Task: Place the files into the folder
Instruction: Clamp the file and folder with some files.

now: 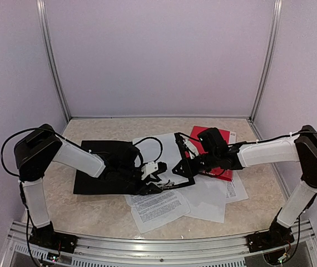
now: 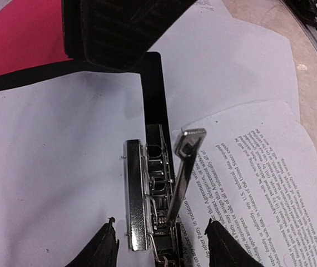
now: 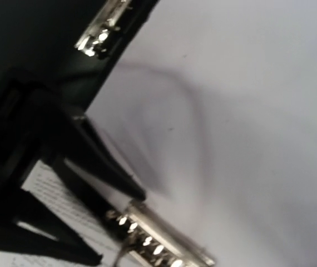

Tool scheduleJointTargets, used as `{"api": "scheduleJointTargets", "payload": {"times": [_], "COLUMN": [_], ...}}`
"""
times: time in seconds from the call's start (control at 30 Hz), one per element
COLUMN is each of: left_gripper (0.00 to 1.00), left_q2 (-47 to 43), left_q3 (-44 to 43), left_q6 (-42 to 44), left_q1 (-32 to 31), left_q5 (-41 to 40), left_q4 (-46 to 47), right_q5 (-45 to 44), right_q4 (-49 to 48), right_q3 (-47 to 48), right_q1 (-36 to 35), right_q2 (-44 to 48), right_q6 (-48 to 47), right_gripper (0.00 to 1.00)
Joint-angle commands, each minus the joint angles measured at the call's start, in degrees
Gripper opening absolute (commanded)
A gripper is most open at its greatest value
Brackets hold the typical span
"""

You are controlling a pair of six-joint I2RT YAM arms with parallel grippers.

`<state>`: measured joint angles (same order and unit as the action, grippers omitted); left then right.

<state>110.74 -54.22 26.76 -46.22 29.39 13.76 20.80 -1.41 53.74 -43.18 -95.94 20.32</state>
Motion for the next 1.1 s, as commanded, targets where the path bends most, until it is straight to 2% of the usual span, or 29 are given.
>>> {"api": "scheduleJointTargets", "payload": {"times": [0.0, 0.23, 0.67, 1.07], "left_gripper": [0.53, 0.55, 0.55, 0.55], "left_q2": [-2.60, -4.07, -4.67, -4.48], "left_q3": [1.83, 4.21, 4.57, 4.47], "left_q6": [-0.74, -2.00, -2.07, -2.07], "left_q1": [0.49, 1.13, 1.24, 1.32], "left_q5": [-0.97, -1.36, -2.32, -2.74], "left_q4": [1.08, 2.89, 2.89, 2.69], "right_q5": [-2.05, -3.67, -5.71, -5.56], "right_q4": [3.70, 4.80, 6.95, 7.29], "right_q3": [1.04, 1.63, 4.32, 5.07], "right_q1": [-2.21, -4.44, -6.37, -7.14], "right_q2": [2.14, 1.01, -2.06, -3.70], "right_q6": [-0.01, 0.70, 0.71, 0.74], "right_gripper": [0.31, 0.34, 0.34, 0.24]}}
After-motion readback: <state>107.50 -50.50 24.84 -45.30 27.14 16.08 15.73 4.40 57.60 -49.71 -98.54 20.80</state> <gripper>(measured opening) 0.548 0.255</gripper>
